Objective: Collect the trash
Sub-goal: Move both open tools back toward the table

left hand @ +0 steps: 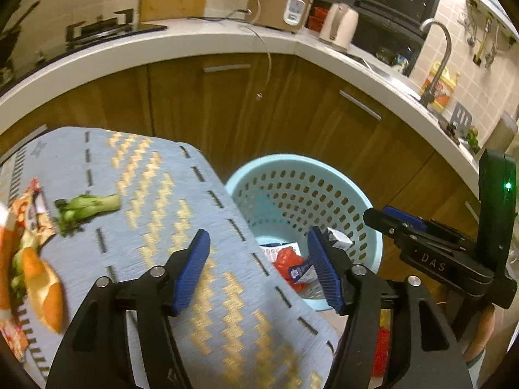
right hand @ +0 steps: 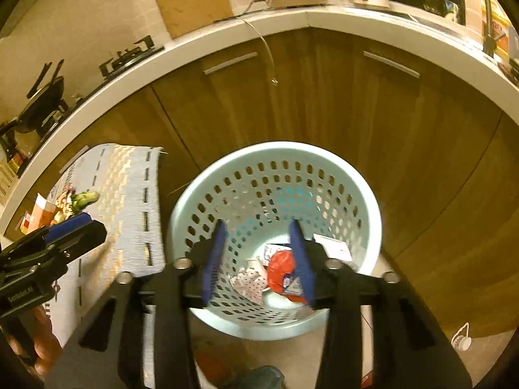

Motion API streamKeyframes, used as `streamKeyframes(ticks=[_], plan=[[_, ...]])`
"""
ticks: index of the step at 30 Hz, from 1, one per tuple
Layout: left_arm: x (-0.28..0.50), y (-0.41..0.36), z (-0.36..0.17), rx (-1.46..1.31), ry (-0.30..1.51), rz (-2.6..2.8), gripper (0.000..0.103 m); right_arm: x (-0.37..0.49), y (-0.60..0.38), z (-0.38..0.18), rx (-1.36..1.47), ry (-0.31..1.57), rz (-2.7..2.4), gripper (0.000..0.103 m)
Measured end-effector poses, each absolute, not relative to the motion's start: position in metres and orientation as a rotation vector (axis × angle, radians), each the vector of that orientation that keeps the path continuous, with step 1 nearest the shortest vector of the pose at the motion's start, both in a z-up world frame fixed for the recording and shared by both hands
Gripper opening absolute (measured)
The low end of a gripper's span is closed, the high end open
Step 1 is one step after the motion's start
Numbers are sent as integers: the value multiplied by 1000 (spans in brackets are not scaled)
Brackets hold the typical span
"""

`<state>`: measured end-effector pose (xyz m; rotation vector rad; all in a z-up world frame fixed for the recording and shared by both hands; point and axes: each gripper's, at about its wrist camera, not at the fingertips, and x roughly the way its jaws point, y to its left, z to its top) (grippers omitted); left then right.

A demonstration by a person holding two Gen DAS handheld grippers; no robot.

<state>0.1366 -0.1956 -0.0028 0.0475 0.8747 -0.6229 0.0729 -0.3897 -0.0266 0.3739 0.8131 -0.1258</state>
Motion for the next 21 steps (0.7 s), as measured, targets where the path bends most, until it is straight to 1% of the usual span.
streamKeyframes(ticks=[3,6,8,13,16,18,19,20,21], plan=[[132,-176,6,14,853,-605,65,75,-377,-19,339,803,-118,45],[127,-145,15,-36,820,-573,71,77,-366,-14,328,795,-90,45],[124,-127,19,-45,809,-550,71,79,-355,-7,314,784,-58,45],[117,-56,31,-73,766,-439,72,86,-320,11,262,757,30,46],[119,-11,37,-109,744,-347,76,95,-293,17,230,755,84,46],[123,11,40,-128,736,-305,77,103,-272,20,204,760,123,47],[126,24,40,-138,735,-283,82,106,-265,21,197,764,136,47],[129,34,40,-145,742,-276,90,109,-256,21,192,769,152,48],[136,43,37,-150,761,-279,91,112,-247,21,186,773,171,49]])
